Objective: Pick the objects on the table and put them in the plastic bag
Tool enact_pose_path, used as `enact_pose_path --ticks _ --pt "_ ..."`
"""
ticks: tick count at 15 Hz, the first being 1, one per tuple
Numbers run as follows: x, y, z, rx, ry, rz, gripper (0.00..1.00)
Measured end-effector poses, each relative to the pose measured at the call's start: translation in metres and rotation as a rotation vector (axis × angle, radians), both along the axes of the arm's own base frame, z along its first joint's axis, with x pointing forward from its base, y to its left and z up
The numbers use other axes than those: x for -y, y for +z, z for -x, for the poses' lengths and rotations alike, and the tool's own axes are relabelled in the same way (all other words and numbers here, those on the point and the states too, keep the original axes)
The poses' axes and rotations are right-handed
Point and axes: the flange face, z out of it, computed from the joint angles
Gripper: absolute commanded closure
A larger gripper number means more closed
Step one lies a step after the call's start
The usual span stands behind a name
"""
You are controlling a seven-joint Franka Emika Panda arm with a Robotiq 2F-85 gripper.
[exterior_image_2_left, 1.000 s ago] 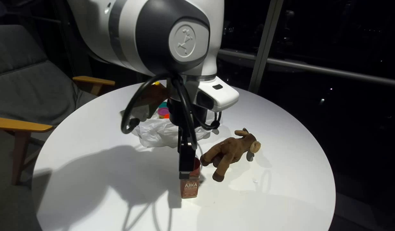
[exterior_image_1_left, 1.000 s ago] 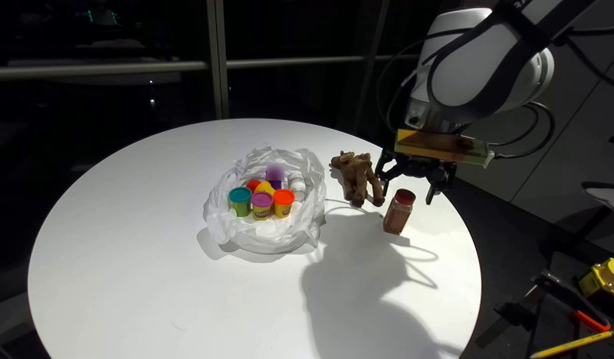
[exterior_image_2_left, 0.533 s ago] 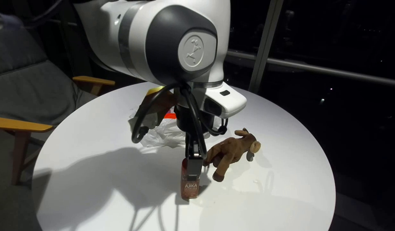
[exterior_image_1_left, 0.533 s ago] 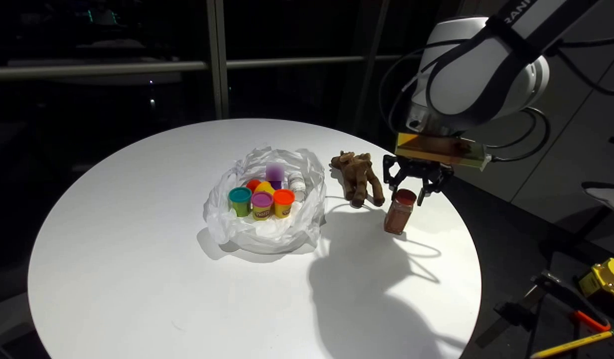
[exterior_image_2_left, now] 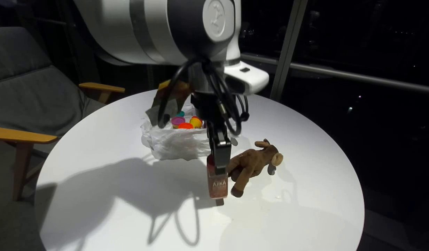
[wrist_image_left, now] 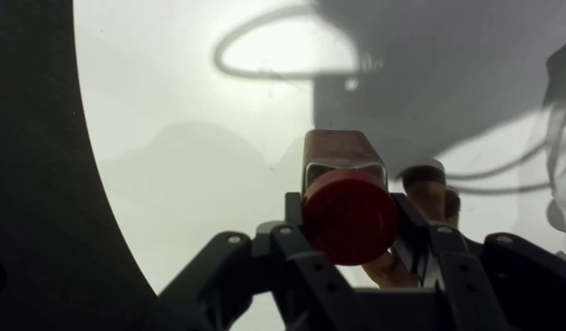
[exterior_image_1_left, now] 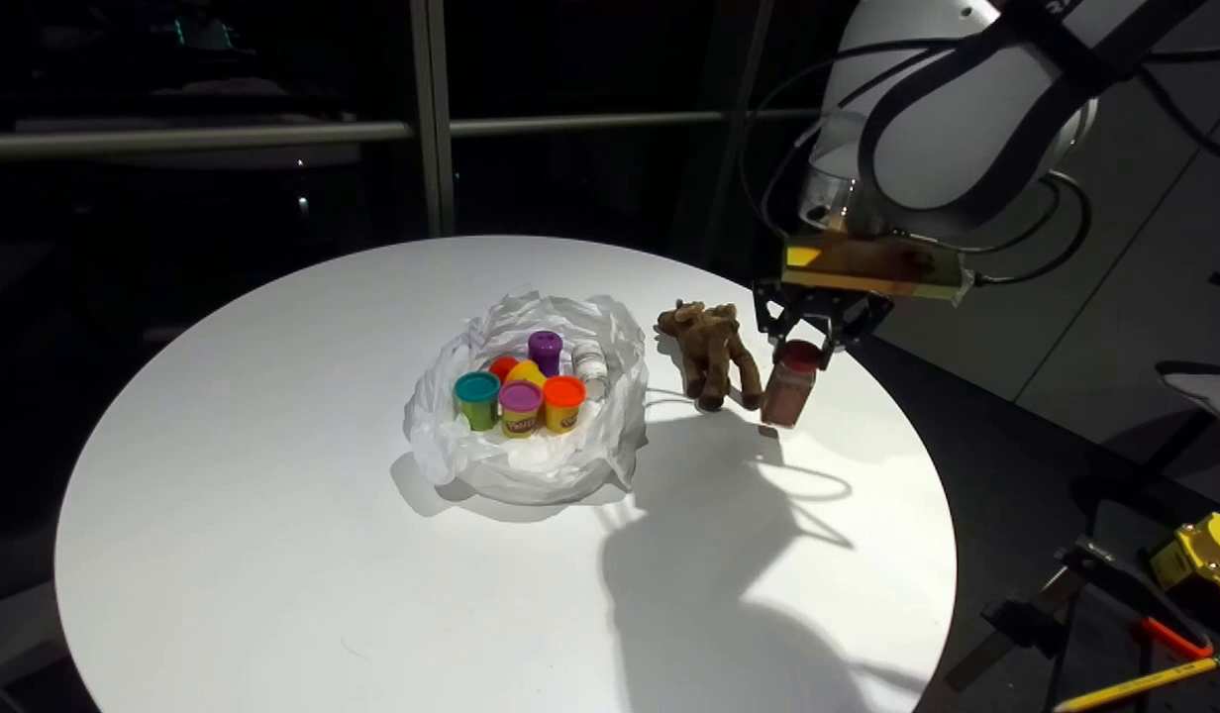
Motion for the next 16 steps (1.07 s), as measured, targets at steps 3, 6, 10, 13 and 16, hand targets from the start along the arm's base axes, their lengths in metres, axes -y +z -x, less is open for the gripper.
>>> enact_pose_path --ticks 3,6,10,13,16 --pt "-0.047 0.053 -0.021 0.086 0.139 0.065 0.76" --pt "-0.108 0.094 -0.044 0.149 0.265 0.079 0.76" --pt "-0.177 0.101 -0.067 0.182 0.377 0.046 0.76" --pt "-0.211 0.074 -0.078 0.152 0.441 0.013 0.76" --pt "-0.226 0.039 -0.085 0.108 0.483 0.000 0.76"
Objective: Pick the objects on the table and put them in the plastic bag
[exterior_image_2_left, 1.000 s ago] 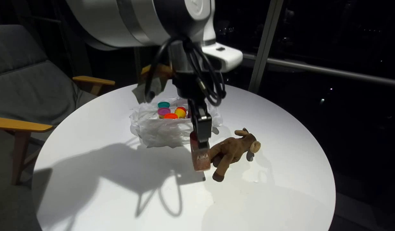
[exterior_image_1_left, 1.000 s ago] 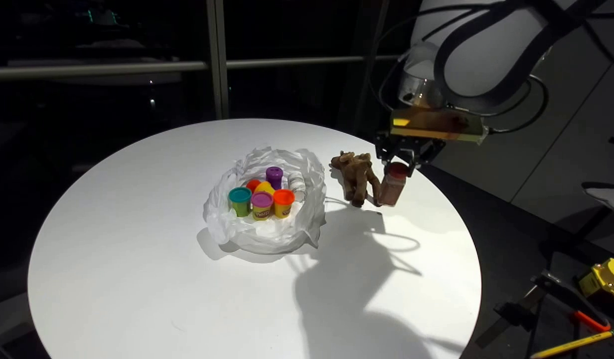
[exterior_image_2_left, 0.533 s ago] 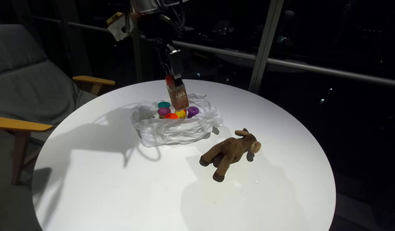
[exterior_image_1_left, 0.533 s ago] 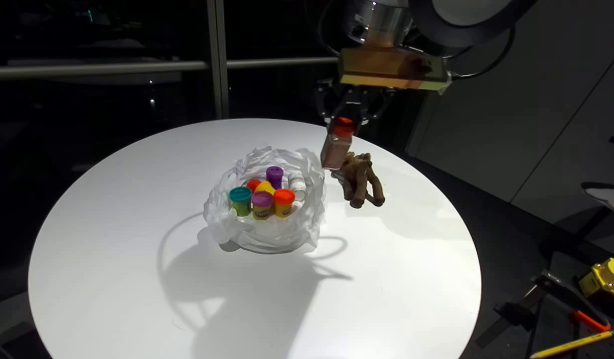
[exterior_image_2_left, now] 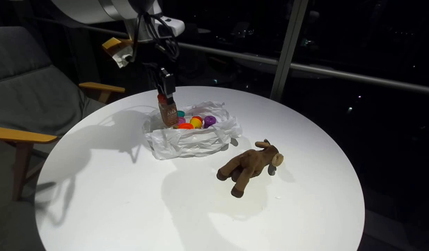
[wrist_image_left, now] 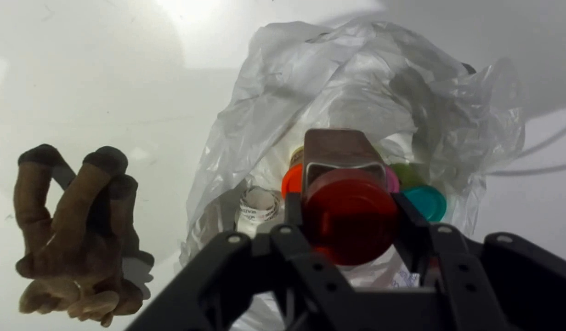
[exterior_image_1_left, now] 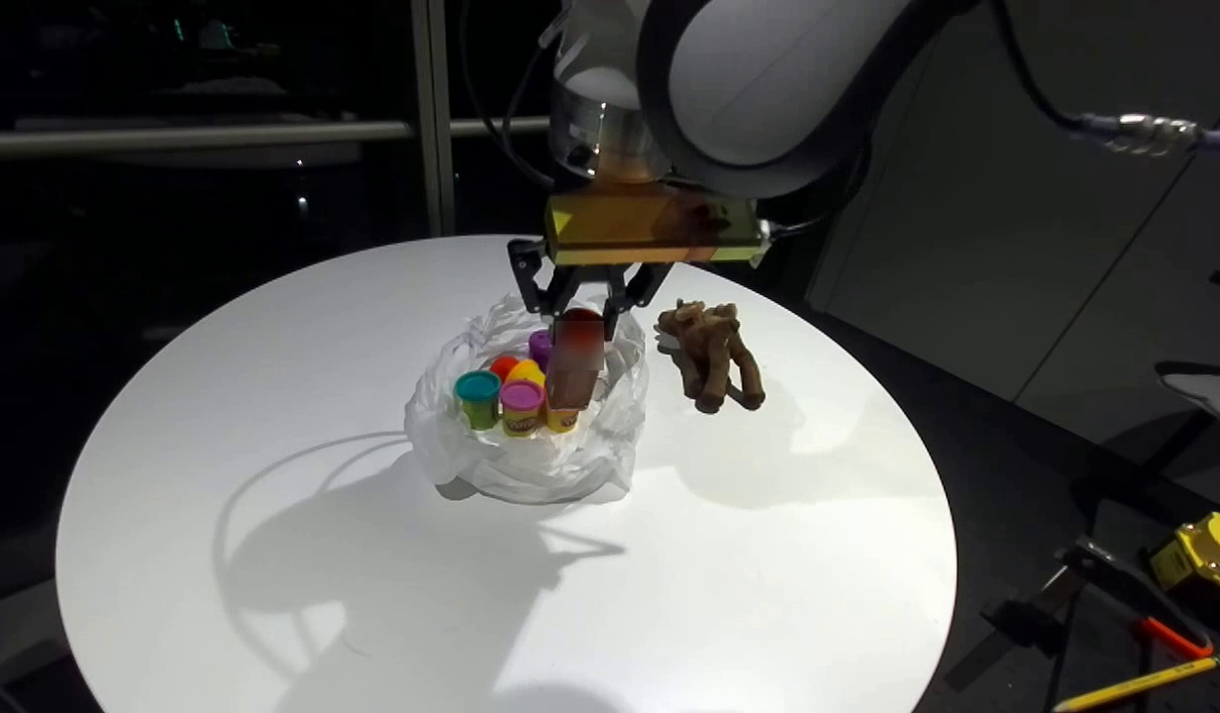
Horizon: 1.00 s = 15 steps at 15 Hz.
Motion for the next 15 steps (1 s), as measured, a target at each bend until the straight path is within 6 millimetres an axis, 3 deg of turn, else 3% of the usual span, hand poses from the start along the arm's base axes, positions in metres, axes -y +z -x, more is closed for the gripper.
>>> enact_pose_path --ticks 5,13,14,15 --pt "-0.016 -0.041 -0.009 -0.041 0.040 0.002 0.76" --pt "-0.041 -0.073 -0.026 -0.042 0.077 0.009 0.76" --pt "-0.043 -0.073 -0.030 -0.034 0.080 0.013 0.35" --pt "-0.044 -0.073 -0.034 -0.027 0.082 0.016 0.24"
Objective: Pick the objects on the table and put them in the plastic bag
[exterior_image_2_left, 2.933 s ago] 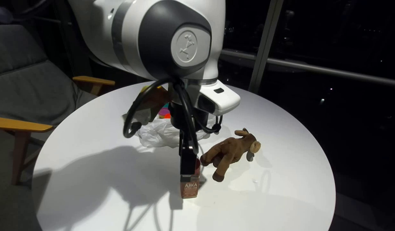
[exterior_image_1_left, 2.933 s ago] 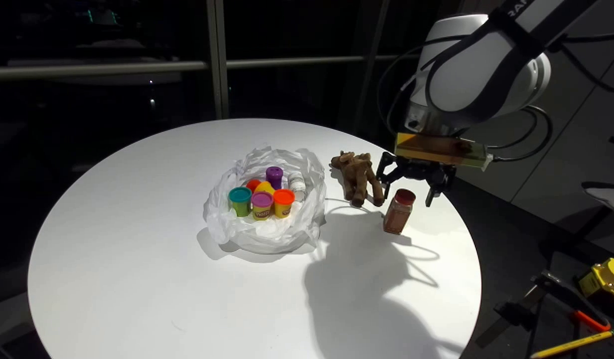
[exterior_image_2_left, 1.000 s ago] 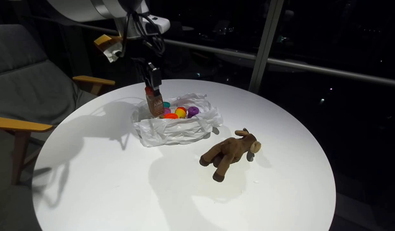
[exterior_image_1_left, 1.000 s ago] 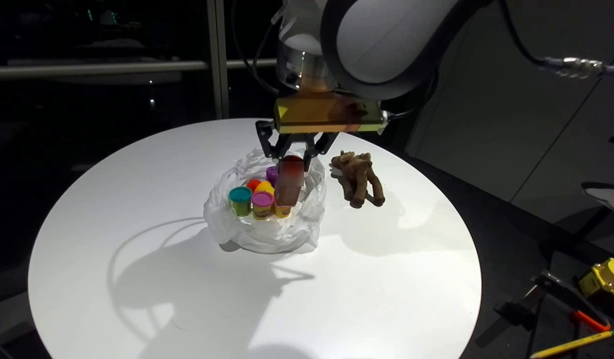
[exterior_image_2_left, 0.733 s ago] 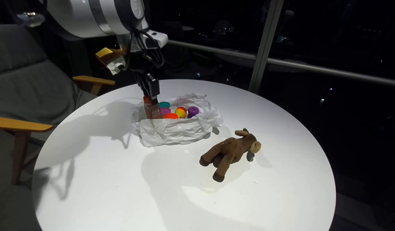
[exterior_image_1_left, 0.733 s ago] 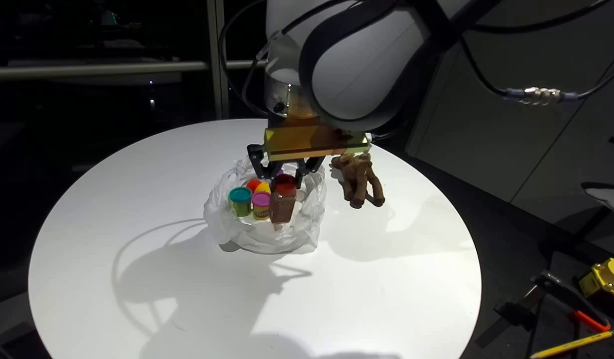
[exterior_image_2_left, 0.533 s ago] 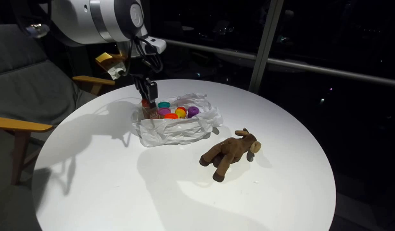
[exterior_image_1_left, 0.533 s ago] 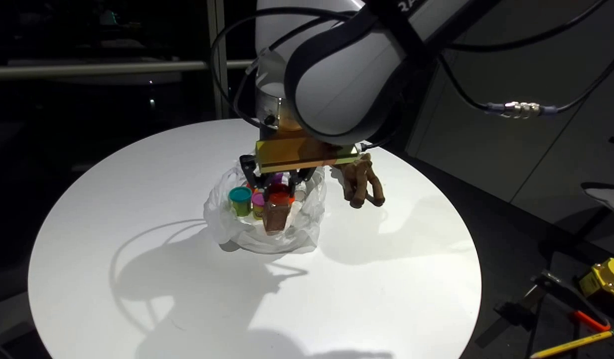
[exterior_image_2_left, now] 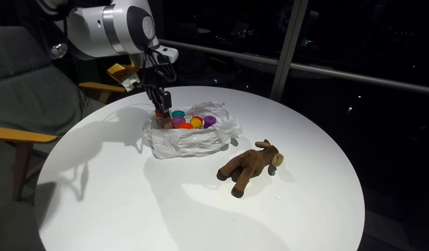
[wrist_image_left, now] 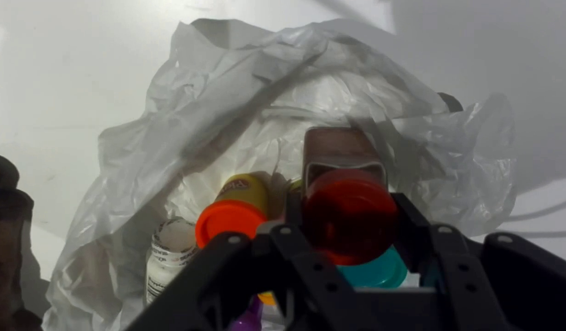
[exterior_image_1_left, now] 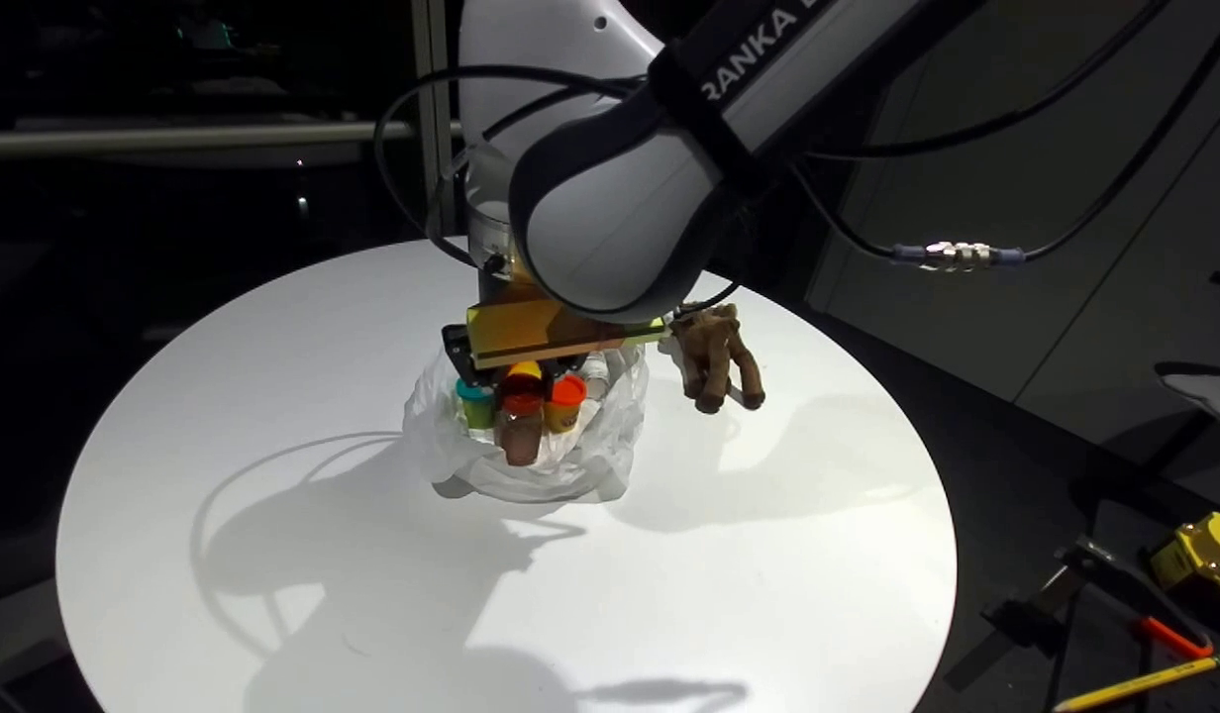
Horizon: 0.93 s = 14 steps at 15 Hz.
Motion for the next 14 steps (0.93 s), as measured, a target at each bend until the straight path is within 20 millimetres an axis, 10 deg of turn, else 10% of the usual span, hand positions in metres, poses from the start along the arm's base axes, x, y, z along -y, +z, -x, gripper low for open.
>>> enact_pose_path --ticks 3,8,14 --pt "0.000 0.002 -0.007 0.002 0.010 0.014 0.03" --pt "0.029 0.039 -0.021 -0.008 -0.035 0.059 0.00" --pt "0.156 0.091 -0.031 0.006 -0.195 0.098 0.00"
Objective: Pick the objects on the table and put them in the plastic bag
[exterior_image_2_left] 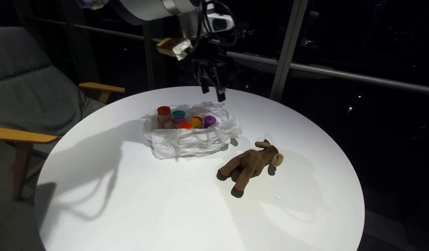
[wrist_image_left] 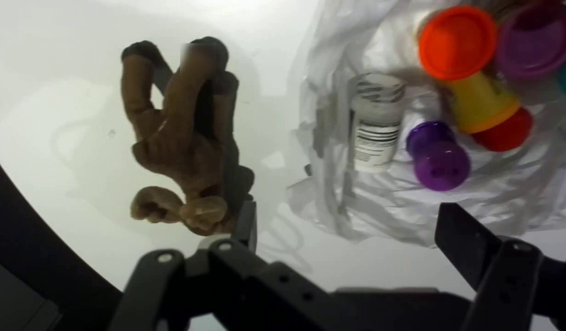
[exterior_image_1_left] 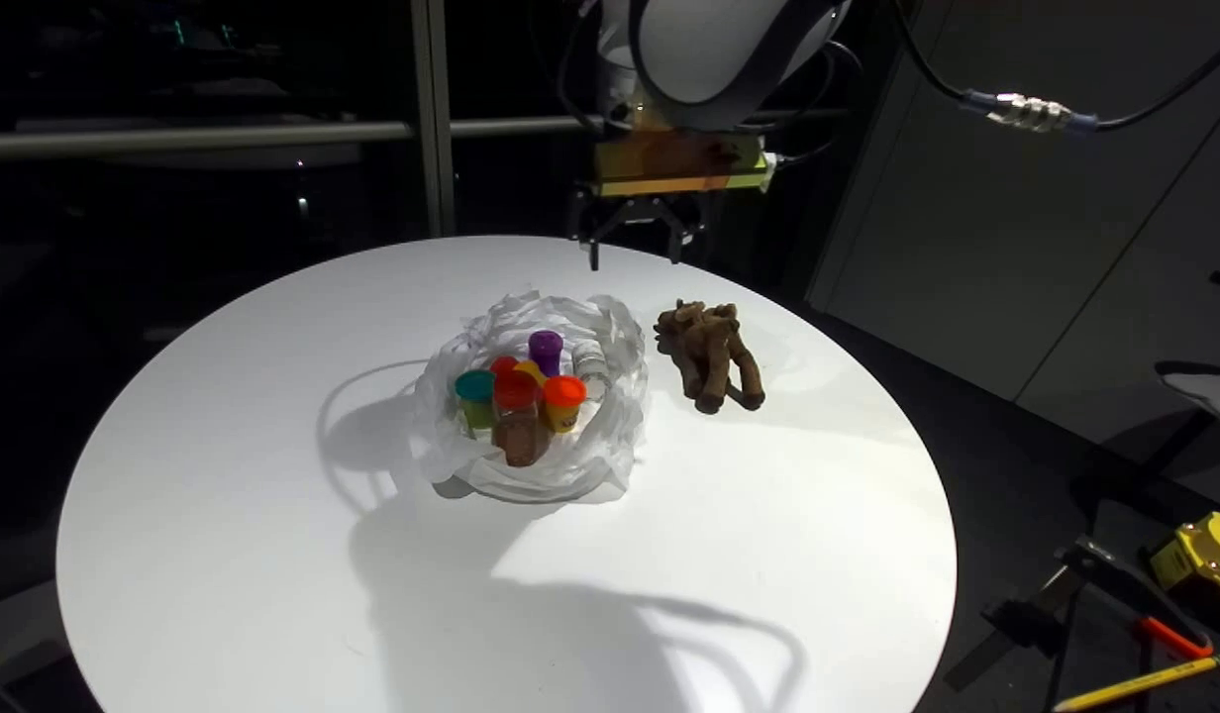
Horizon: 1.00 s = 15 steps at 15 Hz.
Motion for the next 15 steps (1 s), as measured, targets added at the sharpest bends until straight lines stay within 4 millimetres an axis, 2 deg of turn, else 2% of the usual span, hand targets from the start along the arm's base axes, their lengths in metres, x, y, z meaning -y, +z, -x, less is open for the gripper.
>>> enact_pose_path --ticks 2,4,7,10,14,15 --pt "0.050 -0.011 0.004 -0.030 -0.030 0.009 0.00" --pt "0.092 -0.029 0.009 -0.070 -0.033 0.016 0.00" --pt "0.138 -0.060 0.019 -0.141 -0.006 0.022 0.00" --pt "0.158 -0.082 0.024 -0.177 0.014 -0.021 0.00" --pt "0.163 -0.101 0.018 -0.179 0.011 -0.133 0.00" --pt "0.165 -0.106 0.015 -0.180 0.000 -0.149 0.15"
